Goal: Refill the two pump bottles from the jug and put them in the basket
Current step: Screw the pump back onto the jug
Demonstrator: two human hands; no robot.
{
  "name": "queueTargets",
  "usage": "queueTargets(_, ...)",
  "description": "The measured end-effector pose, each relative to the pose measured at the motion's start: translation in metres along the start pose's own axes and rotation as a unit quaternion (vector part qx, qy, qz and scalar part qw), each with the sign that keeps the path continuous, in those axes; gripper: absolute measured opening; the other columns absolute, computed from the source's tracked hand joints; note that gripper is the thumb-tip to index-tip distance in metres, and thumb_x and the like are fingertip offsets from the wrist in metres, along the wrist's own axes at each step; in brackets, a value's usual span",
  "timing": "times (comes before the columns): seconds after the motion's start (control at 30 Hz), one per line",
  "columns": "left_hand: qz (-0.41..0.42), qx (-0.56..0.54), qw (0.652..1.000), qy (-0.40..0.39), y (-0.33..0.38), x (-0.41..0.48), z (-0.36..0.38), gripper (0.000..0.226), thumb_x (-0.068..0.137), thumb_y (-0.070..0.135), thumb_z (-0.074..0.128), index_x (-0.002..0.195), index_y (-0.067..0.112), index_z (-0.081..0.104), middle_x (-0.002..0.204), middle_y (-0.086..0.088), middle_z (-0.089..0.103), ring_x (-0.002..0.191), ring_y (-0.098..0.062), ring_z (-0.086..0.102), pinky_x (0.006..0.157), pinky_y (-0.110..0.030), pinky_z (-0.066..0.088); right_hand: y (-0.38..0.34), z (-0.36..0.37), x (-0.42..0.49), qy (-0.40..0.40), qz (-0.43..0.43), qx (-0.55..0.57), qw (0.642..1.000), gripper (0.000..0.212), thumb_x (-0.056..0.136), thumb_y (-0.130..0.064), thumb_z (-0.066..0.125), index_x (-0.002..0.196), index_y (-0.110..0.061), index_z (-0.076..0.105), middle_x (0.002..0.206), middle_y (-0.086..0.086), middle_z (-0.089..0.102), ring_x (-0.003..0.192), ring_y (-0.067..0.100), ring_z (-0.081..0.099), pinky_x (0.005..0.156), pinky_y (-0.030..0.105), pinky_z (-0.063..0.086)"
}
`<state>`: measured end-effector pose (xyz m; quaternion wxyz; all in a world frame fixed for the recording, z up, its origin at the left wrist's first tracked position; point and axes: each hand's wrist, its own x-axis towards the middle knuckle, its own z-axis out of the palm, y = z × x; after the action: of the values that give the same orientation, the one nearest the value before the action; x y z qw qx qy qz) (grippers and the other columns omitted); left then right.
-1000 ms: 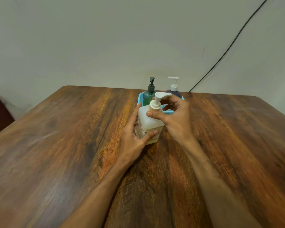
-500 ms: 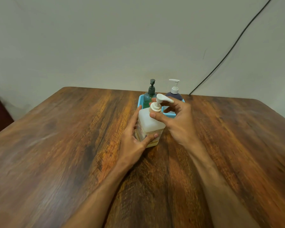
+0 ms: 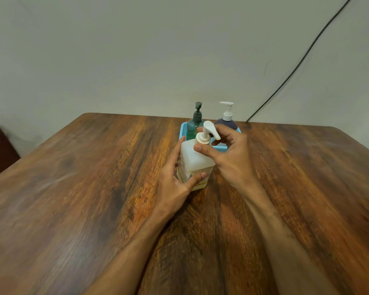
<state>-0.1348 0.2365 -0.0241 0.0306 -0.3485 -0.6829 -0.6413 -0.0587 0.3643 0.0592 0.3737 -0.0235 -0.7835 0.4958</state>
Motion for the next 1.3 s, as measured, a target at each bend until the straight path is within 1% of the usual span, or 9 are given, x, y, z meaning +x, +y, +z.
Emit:
queueTargets(0.07, 0.001, -0.001, 1.0, 0.002, 0.0005, 0.0, -0.0002, 0.096, 0.082, 0.026, 0.087, 0.16, 0.033, 0.031, 0.154, 0.016, 0.049, 0.134, -0.008, 0.054, 0.107, -0.046, 0.053, 0.0008, -0.0009, 0.0005, -0.011, 0.009, -0.002, 1.0, 0.037, 0.081, -0.015, 0.083, 0.117, -0.015, 0.073, 0.109, -0.009, 0.072, 0.094, 0.003, 0.061, 0.086, 0.022, 0.051)
queueTargets(0.2, 0.004, -0.001, 1.0, 0.002, 0.0006, 0.0002, 0.0002, 0.096, 0.082, 0.024, 0.086, 0.16, 0.031, 0.031, 0.154, 0.016, 0.049, 0.135, -0.008, 0.053, 0.108, -0.047, 0.051, 0.0009, -0.0035, 0.0015, -0.027, 0.021, 0.004, 0.999, 0.037, 0.084, -0.014, 0.079, 0.118, -0.026, 0.07, 0.113, -0.011, 0.071, 0.104, 0.006, 0.064, 0.091, 0.021, 0.053)
queueTargets(0.3, 0.003, 0.003, 1.0, 0.003, -0.002, 0.0001, 0.0002, 0.097, 0.082, 0.026, 0.086, 0.16, 0.032, 0.03, 0.154, 0.014, 0.048, 0.134, -0.011, 0.054, 0.107, -0.049, 0.052, -0.0006, -0.0039, 0.0016, -0.034, 0.027, 0.004, 0.999, 0.037, 0.085, -0.013, 0.079, 0.119, -0.024, 0.071, 0.113, -0.01, 0.072, 0.105, 0.007, 0.065, 0.093, 0.024, 0.054)
queueTargets(0.47, 0.003, 0.005, 1.0, 0.0, -0.0016, 0.0001, 0.0004, 0.097, 0.083, 0.024, 0.086, 0.161, 0.033, 0.029, 0.155, 0.014, 0.048, 0.134, -0.012, 0.054, 0.107, -0.05, 0.053, -0.0036, -0.0069, 0.0047, -0.064, 0.027, 0.024, 0.997, 0.036, 0.086, -0.01, 0.076, 0.111, -0.035, 0.067, 0.114, -0.009, 0.072, 0.107, 0.006, 0.065, 0.094, 0.024, 0.054)
queueTargets(0.73, 0.002, 0.0, 1.0, -0.002, -0.0018, 0.0, -0.0004, 0.097, 0.083, 0.023, 0.086, 0.161, 0.033, 0.029, 0.155, 0.016, 0.047, 0.134, -0.012, 0.053, 0.106, -0.05, 0.053, -0.0024, -0.0071, 0.0066, -0.071, 0.028, 0.011, 0.997, 0.036, 0.086, -0.012, 0.077, 0.118, -0.027, 0.069, 0.117, -0.007, 0.072, 0.11, 0.007, 0.065, 0.096, 0.027, 0.055)
queueTargets(0.9, 0.002, 0.005, 1.0, 0.0, -0.001, 0.0001, -0.0002, 0.097, 0.082, 0.03, 0.086, 0.16, 0.038, 0.028, 0.155, 0.019, 0.046, 0.133, -0.01, 0.054, 0.104, -0.049, 0.055, 0.0, -0.0083, 0.0074, -0.042, 0.012, -0.019, 0.999, 0.042, 0.077, -0.016, 0.085, 0.116, -0.016, 0.072, 0.109, -0.01, 0.073, 0.102, 0.008, 0.066, 0.091, 0.026, 0.056)
queueTargets(1.13, 0.013, 0.011, 1.0, -0.002, 0.001, 0.0004, 0.0001, 0.097, 0.081, 0.032, 0.085, 0.158, 0.04, 0.027, 0.153, 0.017, 0.047, 0.132, -0.007, 0.055, 0.104, -0.041, 0.055, -0.001, -0.0021, 0.0054, 0.005, -0.017, -0.012, 1.0, 0.045, 0.065, -0.024, 0.095, 0.099, -0.011, 0.069, 0.093, 0.0, 0.071, 0.083, 0.017, 0.065, 0.069, 0.026, 0.057)
queueTargets(1.23, 0.018, 0.006, 1.0, -0.003, 0.0016, 0.0001, -0.0002, 0.097, 0.081, 0.032, 0.084, 0.159, 0.036, 0.027, 0.154, 0.012, 0.048, 0.131, -0.007, 0.056, 0.102, -0.041, 0.056, -0.0034, -0.0019, 0.0043, 0.004, -0.018, -0.018, 1.0, 0.045, 0.065, -0.025, 0.094, 0.099, -0.012, 0.067, 0.091, -0.001, 0.069, 0.079, 0.01, 0.06, 0.067, 0.023, 0.055)
queueTargets(1.3, 0.019, 0.004, 1.0, -0.002, 0.0015, -0.0002, -0.0003, 0.097, 0.081, 0.031, 0.085, 0.16, 0.032, 0.028, 0.153, 0.014, 0.048, 0.131, -0.007, 0.055, 0.102, -0.043, 0.056, -0.0019, -0.0032, 0.0048, -0.009, -0.011, -0.025, 1.0, 0.043, 0.068, -0.025, 0.092, 0.103, -0.015, 0.068, 0.095, -0.002, 0.069, 0.082, 0.009, 0.06, 0.069, 0.022, 0.053)
